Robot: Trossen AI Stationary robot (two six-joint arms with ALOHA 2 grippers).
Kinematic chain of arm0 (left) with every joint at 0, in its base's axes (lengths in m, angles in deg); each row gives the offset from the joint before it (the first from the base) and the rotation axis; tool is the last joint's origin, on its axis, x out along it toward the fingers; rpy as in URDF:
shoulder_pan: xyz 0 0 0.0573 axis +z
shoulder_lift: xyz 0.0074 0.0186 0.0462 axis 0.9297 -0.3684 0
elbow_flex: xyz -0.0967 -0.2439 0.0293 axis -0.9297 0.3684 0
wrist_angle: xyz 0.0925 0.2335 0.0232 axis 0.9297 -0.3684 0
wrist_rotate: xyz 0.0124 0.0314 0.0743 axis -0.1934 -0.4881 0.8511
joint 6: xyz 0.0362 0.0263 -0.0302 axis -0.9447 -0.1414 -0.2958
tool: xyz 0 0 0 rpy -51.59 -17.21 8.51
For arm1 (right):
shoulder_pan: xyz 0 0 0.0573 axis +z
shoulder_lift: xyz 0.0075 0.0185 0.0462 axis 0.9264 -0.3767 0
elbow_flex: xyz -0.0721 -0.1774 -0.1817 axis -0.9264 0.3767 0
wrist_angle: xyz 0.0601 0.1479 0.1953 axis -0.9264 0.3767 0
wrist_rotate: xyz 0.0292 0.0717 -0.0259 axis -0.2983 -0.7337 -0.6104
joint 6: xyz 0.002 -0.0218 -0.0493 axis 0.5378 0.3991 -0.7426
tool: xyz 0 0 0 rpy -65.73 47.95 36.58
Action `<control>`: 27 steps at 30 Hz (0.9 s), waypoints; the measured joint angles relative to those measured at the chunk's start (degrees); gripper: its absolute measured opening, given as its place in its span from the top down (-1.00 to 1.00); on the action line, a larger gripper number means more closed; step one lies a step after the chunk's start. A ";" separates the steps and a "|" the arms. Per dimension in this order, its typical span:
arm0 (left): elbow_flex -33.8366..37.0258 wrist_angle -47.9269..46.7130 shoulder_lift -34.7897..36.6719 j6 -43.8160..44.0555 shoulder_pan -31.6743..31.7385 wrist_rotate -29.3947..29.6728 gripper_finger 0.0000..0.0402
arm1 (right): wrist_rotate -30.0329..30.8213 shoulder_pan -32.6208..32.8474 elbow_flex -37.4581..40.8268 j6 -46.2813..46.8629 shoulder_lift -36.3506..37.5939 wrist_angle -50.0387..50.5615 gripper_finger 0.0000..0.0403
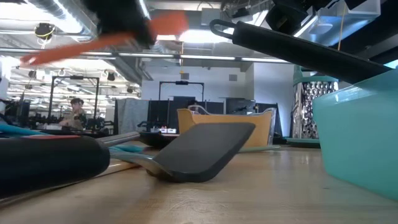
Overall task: Pick & Place Kitchen Items
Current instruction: Put the orange silicone spatula into the green bin
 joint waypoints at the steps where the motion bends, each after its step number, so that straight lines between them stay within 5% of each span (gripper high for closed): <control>1: -0.02 2.62 1.10 -2.12 -0.73 2.48 0.93 | 0.07 -0.02 0.01 0.00 0.00 -0.13 0.12; 6: 2.81 25.06 3.89 -18.24 -3.80 10.10 0.93 | 3.94 0.07 0.02 -0.49 0.00 -1.11 0.13; 12: 8.99 55.57 2.19 -35.96 -3.00 8.26 0.93 | 4.70 0.23 0.02 -1.97 -0.17 -7.19 0.13; 19: 13.70 67.09 2.03 -36.58 1.83 -6.63 0.93 | -9.97 5.95 0.07 4.54 3.88 -8.51 0.13; 22: 14.47 68.08 0.46 -35.08 3.06 -11.92 0.93 | -9.19 10.43 0.07 4.76 6.26 -8.40 0.13; 27: 14.67 76.53 -6.22 -37.59 4.00 -17.62 0.93 | 1.81 16.63 0.07 3.21 8.26 -7.88 0.12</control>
